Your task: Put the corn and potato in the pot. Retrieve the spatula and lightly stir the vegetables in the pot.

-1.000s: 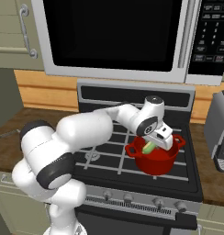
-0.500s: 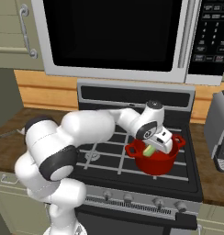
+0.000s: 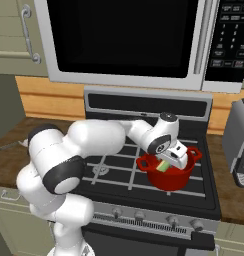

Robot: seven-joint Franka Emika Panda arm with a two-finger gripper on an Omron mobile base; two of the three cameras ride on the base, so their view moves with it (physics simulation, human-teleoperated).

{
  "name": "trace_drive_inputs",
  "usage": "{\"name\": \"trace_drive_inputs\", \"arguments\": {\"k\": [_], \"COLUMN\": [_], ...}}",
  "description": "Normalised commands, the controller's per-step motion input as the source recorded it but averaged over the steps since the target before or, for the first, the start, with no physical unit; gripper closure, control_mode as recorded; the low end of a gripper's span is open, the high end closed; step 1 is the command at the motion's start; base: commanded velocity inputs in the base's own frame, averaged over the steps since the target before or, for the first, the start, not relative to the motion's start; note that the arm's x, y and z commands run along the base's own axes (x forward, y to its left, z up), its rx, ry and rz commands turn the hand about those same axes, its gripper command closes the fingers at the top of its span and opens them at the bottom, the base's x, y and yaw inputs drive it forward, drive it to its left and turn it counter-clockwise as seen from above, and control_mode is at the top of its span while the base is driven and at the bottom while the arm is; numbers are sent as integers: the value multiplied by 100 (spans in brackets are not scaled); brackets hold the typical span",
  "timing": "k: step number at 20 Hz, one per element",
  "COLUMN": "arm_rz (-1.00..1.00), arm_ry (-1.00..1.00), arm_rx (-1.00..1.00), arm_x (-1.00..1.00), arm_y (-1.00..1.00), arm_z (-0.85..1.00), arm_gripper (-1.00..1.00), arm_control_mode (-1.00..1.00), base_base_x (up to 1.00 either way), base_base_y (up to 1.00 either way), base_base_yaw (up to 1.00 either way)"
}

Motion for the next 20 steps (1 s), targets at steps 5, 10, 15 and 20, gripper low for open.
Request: {"name": "trace_drive_inputs", "arguments": {"k": [5, 10, 15, 20], "arm_rz": [0, 0, 0, 0], "arm_ry": [-2, -11, -4, 4], "arm_rx": [0, -1, -4, -5], "arm_x": [-4, -27, -59, -56], "arm_y": [0, 1, 28, 80], "arm_z": [6, 51, 49, 70], "arm_gripper": [-100, -100, -100, -100], "arm_control_mode": [-100, -100, -100, -100], "base_base_x": [0, 0, 0, 0], "base_base_y": [0, 0, 0, 0], "base_base_yaw": [0, 0, 0, 0]}}
